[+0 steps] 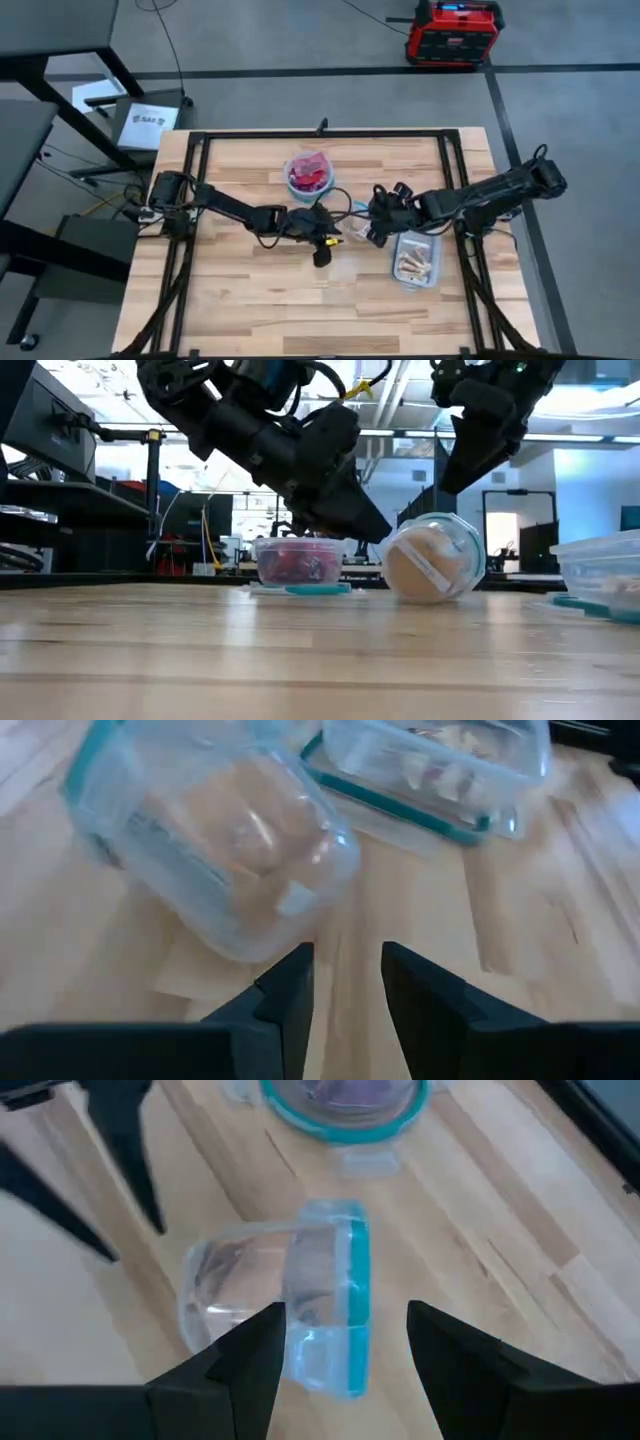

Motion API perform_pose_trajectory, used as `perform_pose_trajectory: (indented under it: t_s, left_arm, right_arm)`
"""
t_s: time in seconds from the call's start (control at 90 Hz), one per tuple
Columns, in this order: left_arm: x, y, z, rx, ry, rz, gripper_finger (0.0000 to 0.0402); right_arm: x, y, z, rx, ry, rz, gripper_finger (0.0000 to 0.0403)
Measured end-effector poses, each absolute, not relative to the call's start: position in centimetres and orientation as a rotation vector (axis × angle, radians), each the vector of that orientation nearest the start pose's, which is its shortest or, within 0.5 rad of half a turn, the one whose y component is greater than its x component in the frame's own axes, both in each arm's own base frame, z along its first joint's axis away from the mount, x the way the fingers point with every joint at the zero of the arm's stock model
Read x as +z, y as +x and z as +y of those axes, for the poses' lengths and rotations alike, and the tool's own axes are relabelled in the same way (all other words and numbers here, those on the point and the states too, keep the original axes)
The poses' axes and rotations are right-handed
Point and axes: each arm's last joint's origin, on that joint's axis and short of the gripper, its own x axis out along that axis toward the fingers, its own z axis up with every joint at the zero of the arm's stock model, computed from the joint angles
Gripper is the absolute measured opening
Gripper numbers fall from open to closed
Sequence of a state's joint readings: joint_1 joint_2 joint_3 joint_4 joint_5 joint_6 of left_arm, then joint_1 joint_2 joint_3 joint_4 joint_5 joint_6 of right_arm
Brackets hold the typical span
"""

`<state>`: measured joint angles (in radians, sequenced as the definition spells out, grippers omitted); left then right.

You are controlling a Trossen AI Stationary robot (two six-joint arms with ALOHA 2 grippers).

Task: Sort candy
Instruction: Close the small circular transparent bin

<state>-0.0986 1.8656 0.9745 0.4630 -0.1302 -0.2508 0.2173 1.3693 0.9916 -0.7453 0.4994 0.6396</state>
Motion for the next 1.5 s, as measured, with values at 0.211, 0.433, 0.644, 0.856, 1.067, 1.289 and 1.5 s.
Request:
perform_pose_trajectory:
  t_s: [0.211,0.433,0.644,0.856,1.067,1.289,1.5]
  left_arm:
    - [16.3,38.4,-3.0,0.133,-0.198,0.414,0.0107]
    - [15.7,39.0,-2.9,0.159,-0.205,0.364,0.0107]
    - [14.1,40.1,-3.0,0.161,-0.195,0.397,0.0107]
    - [13.2,40.5,-3.1,0.153,-0.19,0.426,0.0107]
    - [13.0,40.7,-3.0,0.156,-0.189,0.428,0.0107]
    - [13.0,40.7,-3.0,0.157,-0.19,0.428,0.0107]
    - [13.1,40.7,-3.0,0.157,-0.195,0.424,0.0107]
  right_arm:
    - [23.8,25.1,4.2,-0.553,0.205,0.96,0.0196]
    - [23.9,25.4,4.2,-0.555,0.217,0.929,0.0196]
    - [21.8,24.9,4.0,-0.586,0.249,0.928,0.0196]
    - [20.8,25.1,4.4,-0.556,0.27,0.859,0.0196]
    - [20.9,25.3,4.7,-0.519,0.261,0.847,0.0196]
    - [20.9,25.3,4.6,-0.52,0.259,0.843,0.0196]
    - [20.9,25.4,4.7,-0.511,0.251,0.84,0.0196]
